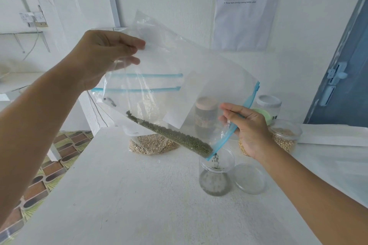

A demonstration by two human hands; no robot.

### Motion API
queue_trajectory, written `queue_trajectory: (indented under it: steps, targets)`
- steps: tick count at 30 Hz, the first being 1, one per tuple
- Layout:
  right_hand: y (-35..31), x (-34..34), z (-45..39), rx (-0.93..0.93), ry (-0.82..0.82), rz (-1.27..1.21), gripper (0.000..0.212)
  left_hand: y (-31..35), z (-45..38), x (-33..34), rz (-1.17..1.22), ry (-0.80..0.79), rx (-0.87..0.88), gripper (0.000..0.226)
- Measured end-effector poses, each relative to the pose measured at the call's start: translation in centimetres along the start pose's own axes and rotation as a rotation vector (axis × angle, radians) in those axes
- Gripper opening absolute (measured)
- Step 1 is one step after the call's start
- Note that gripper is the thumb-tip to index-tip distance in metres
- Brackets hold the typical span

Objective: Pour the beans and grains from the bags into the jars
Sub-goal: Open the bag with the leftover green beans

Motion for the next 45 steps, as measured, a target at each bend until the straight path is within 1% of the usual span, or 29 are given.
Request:
queue_trajectory:
  steps: [12, 17, 32, 45]
  targets:
    - [0.17, -0.26, -0.05, -0.001, 0.005, -0.021, 0.02, 0.19, 0.01, 0.29, 0.004, -0.012, 0.008, 0.023]
    - [0.35, -0.17, 0.02, 0.004, -0.014, 0.0, 0.022, 0.07, -0.11, 0.29, 0.004, -0.006, 0.003, 0.023]
    - [0.59, -0.52, 0.02, -0.016, 0.016, 0.007, 0.02, 0.07, -0.3, 0.7, 0.0, -0.025, -0.003, 0.022]
    - [0.73, -0.6, 0.05, -0.016, 0.003, 0.028, 0.022, 0.3, -0.57, 0.78, -0.021, -0.017, -0.003, 0.022]
Point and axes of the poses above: each hand's wrist, its own z-axis away from the middle knuckle, its own x-axis out of the palm, y = z × x, the point moved 9 cm from there along -z, towards the middle knuckle, and after that the axes turned 13 degrees about -z, right-handed, at the moved point
